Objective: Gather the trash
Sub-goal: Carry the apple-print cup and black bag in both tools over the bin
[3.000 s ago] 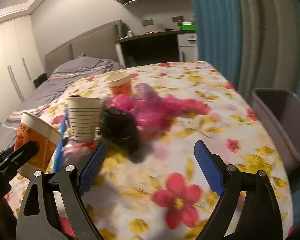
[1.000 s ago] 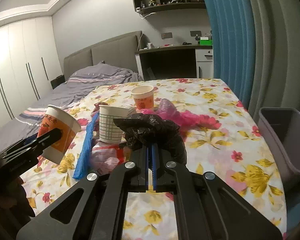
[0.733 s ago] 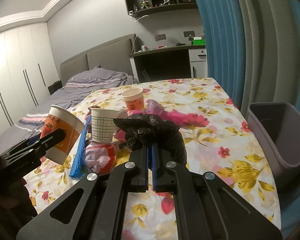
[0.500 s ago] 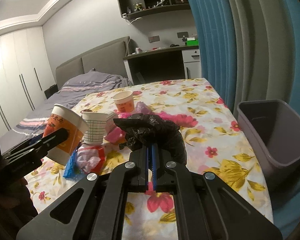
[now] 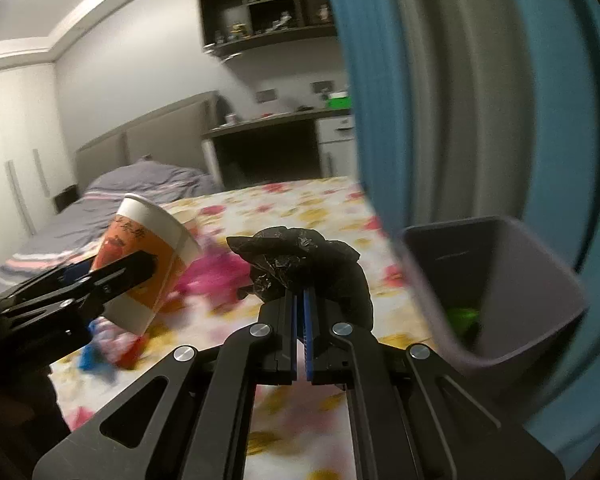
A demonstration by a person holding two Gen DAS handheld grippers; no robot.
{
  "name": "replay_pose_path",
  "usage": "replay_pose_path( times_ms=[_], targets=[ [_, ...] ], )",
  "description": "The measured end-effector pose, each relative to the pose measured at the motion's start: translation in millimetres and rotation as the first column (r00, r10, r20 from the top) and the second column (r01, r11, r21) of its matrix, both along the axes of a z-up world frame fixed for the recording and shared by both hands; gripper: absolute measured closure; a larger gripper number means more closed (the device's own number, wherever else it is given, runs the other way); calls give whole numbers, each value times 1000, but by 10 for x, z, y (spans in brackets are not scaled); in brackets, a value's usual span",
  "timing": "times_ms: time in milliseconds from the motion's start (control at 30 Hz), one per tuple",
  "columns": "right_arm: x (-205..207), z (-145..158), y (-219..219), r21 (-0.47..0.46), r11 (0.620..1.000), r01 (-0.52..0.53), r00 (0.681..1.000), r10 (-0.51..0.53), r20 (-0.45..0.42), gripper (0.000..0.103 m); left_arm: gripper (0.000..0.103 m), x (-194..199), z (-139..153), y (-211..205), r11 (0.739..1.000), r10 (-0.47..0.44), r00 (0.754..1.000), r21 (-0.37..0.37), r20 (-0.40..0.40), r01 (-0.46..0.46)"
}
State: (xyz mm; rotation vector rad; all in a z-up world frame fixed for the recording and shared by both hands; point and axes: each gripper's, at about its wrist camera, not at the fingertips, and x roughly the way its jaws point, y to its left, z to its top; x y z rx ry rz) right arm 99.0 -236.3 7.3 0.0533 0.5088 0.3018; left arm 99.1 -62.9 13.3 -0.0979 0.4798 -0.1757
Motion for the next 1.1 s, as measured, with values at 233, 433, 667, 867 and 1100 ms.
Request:
replay_pose_path(
  times_ms=[233, 433, 667, 867, 1100],
  targets=[
    [234, 37, -514, -19, 988, 152, 988, -152, 6, 99, 48, 407, 34, -607, 993, -121, 993, -15, 4, 121],
    [388, -26, -857, -19, 970, 241, 971, -241, -2, 99, 48, 712, -19, -1062, 975, -221, 975, -29, -13, 220],
    [525, -179, -1098, -20, 954, 298, 954, -298, -40, 99, 48, 997, -148, -1417, 960, -278, 960, -33, -44, 277],
    [614, -304, -1238, -11, 946, 324, 943, -324, -78, 99, 48, 1190, -255, -1644, 946, -324, 943, -51, -75, 321],
    [677, -451, -1335, -2, 941, 337, 933, -334, -132, 99, 48, 1368, -373, -1778, 931, -361, 925, -106, -117, 349]
  ],
)
